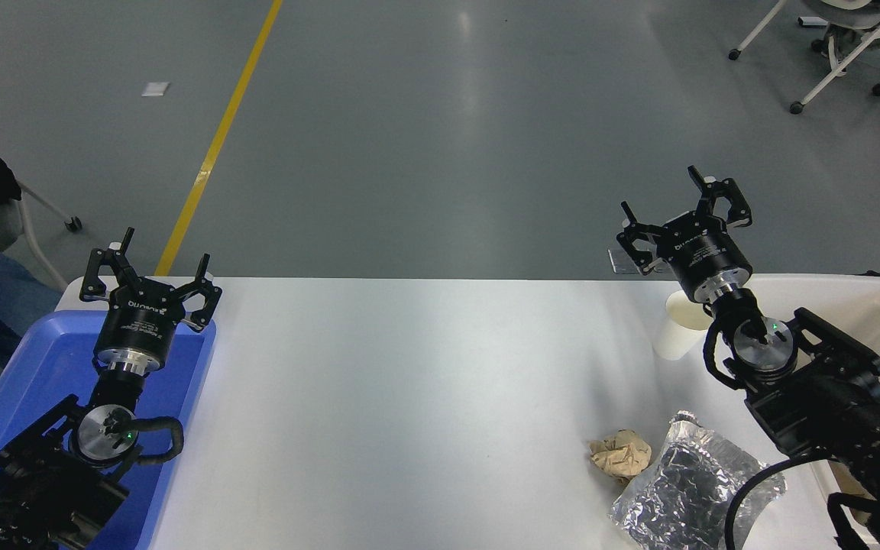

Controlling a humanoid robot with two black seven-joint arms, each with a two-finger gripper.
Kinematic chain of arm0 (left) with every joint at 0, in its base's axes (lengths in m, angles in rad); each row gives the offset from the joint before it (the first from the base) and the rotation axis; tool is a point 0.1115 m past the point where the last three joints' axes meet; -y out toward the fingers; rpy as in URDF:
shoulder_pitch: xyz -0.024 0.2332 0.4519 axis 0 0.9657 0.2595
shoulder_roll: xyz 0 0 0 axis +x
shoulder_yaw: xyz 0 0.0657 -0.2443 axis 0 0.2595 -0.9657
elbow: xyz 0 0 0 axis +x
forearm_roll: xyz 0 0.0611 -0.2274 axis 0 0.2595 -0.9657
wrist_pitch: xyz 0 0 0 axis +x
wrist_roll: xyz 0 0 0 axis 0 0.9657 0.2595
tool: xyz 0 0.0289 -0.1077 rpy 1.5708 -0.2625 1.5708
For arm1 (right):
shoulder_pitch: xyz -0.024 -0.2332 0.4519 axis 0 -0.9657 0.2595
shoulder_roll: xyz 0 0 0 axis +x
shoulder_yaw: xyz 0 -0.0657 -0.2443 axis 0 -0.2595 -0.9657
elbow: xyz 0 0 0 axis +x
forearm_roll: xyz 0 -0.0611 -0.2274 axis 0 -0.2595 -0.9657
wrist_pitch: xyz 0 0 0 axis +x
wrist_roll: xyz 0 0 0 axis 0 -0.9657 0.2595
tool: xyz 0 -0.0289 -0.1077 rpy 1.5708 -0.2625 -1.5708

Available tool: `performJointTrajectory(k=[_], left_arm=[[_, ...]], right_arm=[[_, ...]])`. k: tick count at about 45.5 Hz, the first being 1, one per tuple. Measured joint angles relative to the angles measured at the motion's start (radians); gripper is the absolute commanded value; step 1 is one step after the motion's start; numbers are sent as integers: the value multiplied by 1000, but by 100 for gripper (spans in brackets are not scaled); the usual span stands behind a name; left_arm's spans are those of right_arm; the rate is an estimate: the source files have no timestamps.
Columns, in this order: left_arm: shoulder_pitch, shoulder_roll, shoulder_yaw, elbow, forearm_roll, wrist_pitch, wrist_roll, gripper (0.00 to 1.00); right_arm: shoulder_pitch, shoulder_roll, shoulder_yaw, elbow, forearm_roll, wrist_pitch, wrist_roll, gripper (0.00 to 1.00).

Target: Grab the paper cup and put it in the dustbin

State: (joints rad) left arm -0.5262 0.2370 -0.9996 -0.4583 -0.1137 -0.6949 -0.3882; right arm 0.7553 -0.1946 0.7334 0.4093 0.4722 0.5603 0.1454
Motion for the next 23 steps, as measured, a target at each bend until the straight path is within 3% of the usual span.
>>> performJointTrajectory(k=[23], left_arm=[[0,-1,0,0,-1,0,-3,100]], right_arm=[[67,10,-67,9,-62,0,3,100]])
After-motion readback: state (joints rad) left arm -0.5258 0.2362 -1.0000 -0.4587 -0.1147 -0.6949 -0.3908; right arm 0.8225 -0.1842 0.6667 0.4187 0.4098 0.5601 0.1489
